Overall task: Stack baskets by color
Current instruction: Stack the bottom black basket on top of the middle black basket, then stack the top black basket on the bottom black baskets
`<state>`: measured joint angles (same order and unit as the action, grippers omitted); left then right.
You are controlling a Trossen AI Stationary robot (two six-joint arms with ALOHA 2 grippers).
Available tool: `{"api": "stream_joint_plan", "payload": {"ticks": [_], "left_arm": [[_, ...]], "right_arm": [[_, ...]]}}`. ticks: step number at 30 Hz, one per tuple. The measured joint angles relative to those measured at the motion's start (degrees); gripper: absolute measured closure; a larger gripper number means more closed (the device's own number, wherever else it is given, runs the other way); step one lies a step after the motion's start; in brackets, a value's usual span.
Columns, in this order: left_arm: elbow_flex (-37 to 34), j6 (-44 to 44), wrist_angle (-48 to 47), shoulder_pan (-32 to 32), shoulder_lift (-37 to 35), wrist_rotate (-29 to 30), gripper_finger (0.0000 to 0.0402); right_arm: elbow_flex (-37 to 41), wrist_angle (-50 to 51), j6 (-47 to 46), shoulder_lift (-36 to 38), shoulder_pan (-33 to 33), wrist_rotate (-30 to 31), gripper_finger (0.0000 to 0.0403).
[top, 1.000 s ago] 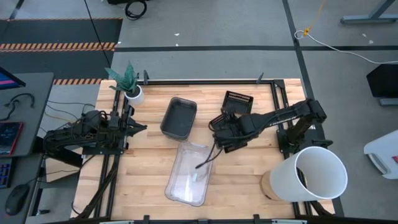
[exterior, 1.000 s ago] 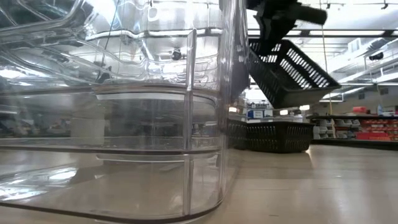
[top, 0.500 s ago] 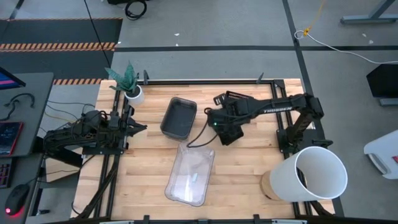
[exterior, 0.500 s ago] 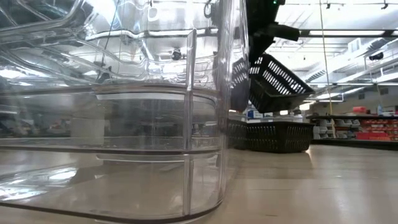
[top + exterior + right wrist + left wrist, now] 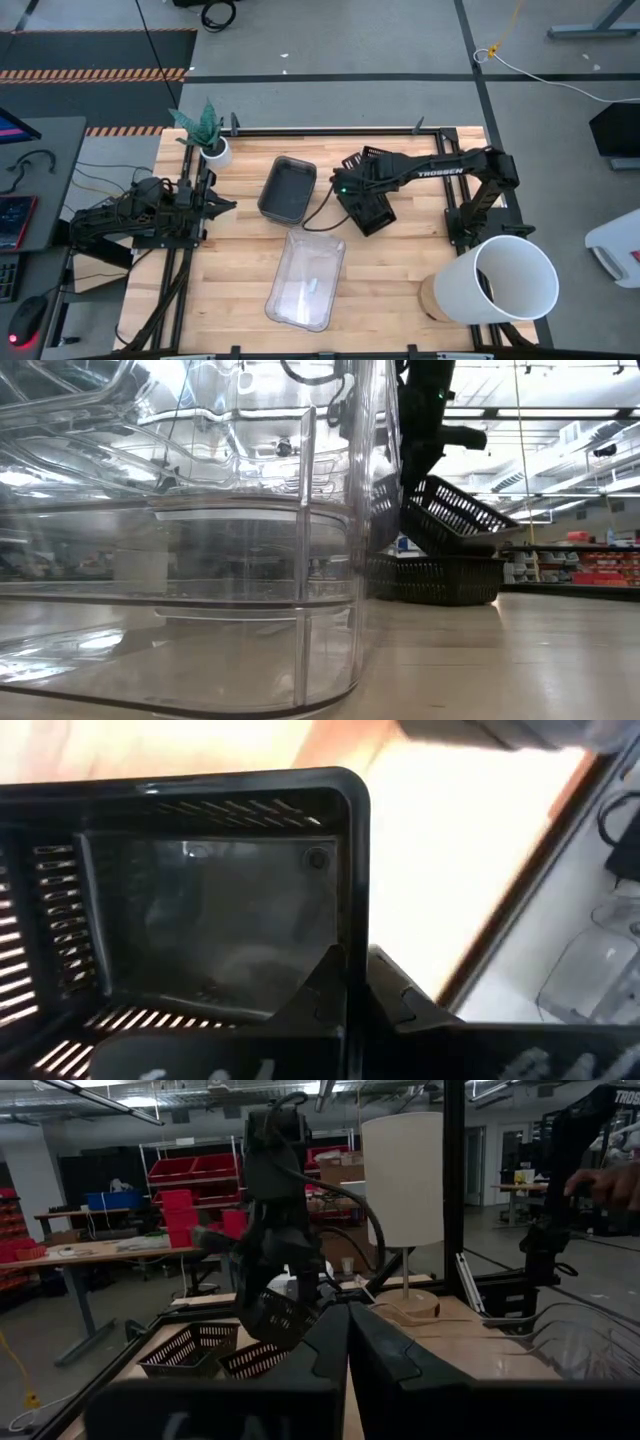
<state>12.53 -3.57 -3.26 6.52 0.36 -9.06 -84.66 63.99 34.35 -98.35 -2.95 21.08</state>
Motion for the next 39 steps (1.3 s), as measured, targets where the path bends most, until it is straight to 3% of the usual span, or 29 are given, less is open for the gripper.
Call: {"api": "stream_joint_plan", "payload": {"ticks": [9, 16, 28, 39], "left_arm": [[0.00, 0.00, -0.03, 0.00, 0.00, 0.00, 0.0383], [0.00, 0.00, -0.03, -0.02, 0.00, 0.00, 0.0389], [0.00, 0.00, -0.04, -0.01, 0.00, 0.00, 0.0380], [0.00, -0.04, -0.05, -0.01, 0.00, -0.01, 0.0390]], "right_arm": [[4.02, -4.11, -0.30, 0.00, 0.29, -11.37, 0.0395], [6.25, -4.70, -8.96, 0.00, 0.29, -18.50, 0.0393], [14.55, -9.66, -19.10, 0.00, 1.66, -20.85, 0.0339], [12.26, -5.91, -27.98, 0.00, 1.67, -20.31, 0.0278]]}}
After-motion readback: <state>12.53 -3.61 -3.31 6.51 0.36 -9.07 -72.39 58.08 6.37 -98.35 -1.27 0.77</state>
